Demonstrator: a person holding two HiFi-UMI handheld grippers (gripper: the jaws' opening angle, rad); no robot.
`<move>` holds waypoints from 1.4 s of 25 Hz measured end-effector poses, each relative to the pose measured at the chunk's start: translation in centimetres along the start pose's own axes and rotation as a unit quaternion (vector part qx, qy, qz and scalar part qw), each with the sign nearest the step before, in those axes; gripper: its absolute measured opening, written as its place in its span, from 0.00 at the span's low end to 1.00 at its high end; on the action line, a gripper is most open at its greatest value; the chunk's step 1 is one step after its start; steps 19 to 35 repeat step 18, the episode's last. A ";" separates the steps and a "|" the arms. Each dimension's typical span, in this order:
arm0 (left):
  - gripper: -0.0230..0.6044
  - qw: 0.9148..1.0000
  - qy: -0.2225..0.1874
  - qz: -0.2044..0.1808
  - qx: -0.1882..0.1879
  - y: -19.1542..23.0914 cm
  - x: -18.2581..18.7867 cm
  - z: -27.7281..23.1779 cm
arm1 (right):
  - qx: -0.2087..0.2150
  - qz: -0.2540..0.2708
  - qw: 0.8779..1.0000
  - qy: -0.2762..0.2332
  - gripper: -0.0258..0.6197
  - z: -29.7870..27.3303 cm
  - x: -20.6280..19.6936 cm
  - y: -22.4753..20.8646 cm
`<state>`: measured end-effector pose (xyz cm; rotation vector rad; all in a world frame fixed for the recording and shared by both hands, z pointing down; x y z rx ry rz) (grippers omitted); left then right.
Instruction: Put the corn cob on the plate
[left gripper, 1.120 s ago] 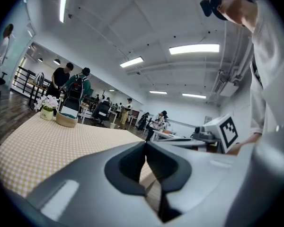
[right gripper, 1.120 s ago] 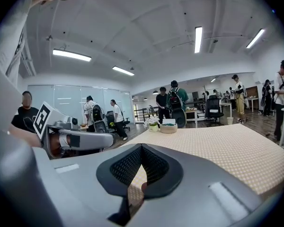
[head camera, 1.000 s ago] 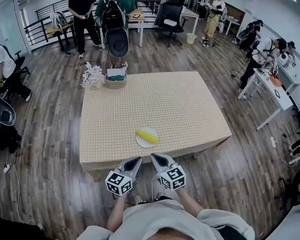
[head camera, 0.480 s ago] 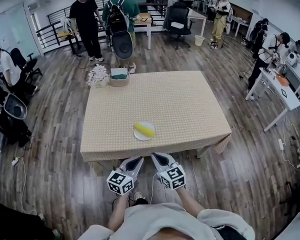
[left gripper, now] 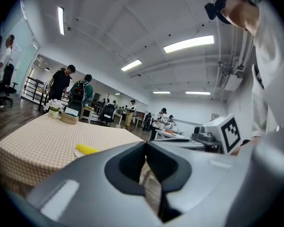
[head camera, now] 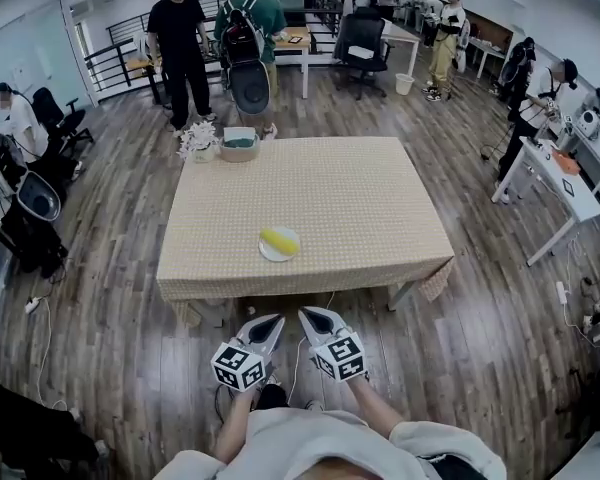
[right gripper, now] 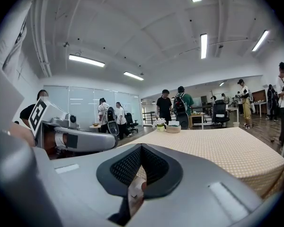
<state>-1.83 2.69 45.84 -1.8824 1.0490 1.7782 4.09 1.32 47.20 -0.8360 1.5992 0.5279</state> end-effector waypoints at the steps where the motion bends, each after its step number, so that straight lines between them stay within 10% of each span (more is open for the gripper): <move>1: 0.05 1.000 -0.002 -0.001 -0.001 -0.5 0.1 0.2 | 0.000 0.002 1.000 0.000 0.04 0.4 0.0 0.2; 35: 0.05 1.000 -0.018 -0.009 -0.010 -3.4 0.4 2.4 | -0.002 0.013 1.000 0.006 0.04 2.9 -0.2 2.4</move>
Point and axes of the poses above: the fingertips, and each gripper's own axes: z backward along the fingers, y to its left, x out of its top, the point moved 1 cm from there along z, backward along the fingers, and after that the axes turned 4 degrees about x, right-handed, at the moved point
